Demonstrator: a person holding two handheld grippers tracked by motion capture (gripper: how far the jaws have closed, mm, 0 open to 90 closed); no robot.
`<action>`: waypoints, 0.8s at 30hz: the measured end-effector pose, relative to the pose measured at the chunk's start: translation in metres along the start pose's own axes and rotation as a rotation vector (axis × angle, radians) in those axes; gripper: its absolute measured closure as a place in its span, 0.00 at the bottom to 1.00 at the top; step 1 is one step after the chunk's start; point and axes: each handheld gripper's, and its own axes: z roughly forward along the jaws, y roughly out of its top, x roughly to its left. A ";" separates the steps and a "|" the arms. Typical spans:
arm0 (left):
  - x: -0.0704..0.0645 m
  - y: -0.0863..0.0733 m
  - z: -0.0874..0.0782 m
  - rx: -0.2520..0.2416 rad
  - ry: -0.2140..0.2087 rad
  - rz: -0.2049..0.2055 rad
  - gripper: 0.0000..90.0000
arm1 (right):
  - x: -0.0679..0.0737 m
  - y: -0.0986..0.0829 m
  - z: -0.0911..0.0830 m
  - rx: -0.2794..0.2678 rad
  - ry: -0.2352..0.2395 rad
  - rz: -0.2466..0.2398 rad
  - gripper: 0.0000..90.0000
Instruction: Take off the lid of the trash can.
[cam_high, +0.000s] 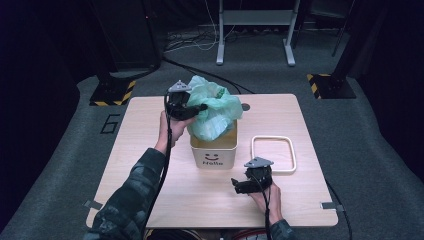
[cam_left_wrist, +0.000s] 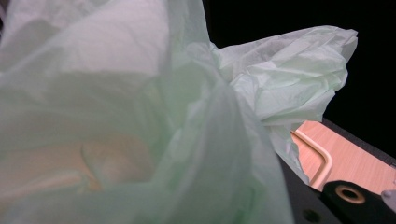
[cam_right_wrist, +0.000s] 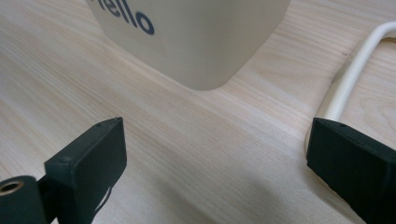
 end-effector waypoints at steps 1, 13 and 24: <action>0.000 0.000 -0.001 -0.002 0.001 -0.005 0.99 | 0.001 -0.001 0.001 0.004 0.001 -0.001 0.05; 0.011 0.006 -0.017 -0.039 0.024 -0.009 0.99 | 0.006 -0.011 0.015 0.057 -0.028 -0.037 0.06; 0.027 0.009 -0.041 -0.081 0.070 -0.028 0.99 | 0.002 -0.017 0.019 0.048 -0.027 -0.014 0.05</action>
